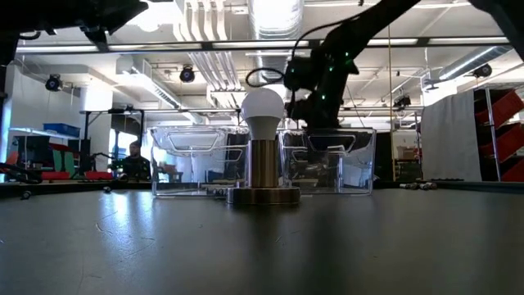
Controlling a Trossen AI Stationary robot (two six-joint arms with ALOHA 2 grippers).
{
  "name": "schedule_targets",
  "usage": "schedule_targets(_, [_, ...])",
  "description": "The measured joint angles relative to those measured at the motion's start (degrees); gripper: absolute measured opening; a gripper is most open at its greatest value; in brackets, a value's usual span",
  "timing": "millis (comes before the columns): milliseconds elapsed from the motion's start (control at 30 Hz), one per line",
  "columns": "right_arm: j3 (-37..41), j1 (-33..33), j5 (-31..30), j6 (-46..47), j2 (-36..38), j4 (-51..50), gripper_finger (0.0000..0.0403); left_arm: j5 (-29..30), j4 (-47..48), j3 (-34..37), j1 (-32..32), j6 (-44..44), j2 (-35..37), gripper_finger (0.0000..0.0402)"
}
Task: Sort batteries
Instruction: Put the black battery into the right transparent bin
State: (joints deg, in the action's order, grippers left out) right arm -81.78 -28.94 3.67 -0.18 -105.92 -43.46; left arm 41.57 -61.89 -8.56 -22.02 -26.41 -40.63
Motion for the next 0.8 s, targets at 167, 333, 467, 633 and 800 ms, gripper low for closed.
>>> schedule_targets(167, [0.0, 0.0, 2.8, -2.6, -3.9, -1.0, 0.0030, 0.0, -0.3, 0.0, 0.0, -2.3, 2.6, 0.0205])
schedule_targets(333, [-0.1, 0.3, 2.8, -3.0, -5.6, -0.8, 0.0031, 0.0, -0.4, 0.0, 0.0, -3.7, 4.0, 0.0205])
schedule_targets(467, [-0.1, 0.4, 2.8, -3.4, -7.2, -0.5, 0.0036, -0.1, -0.8, 0.0, 0.0, -4.2, 4.5, 0.0205])
schedule_targets(633, [-0.1, 1.3, 0.7, -3.3, -7.2, -0.1, 0.0069, -0.1, -2.1, 0.0, 0.0, -4.3, 4.8, 0.0205])
schedule_targets(800, [-0.1, 3.3, -5.3, -3.3, -4.0, 0.1, 0.0120, 1.2, -2.0, 0.0, 0.0, -4.1, 4.8, 0.0205])
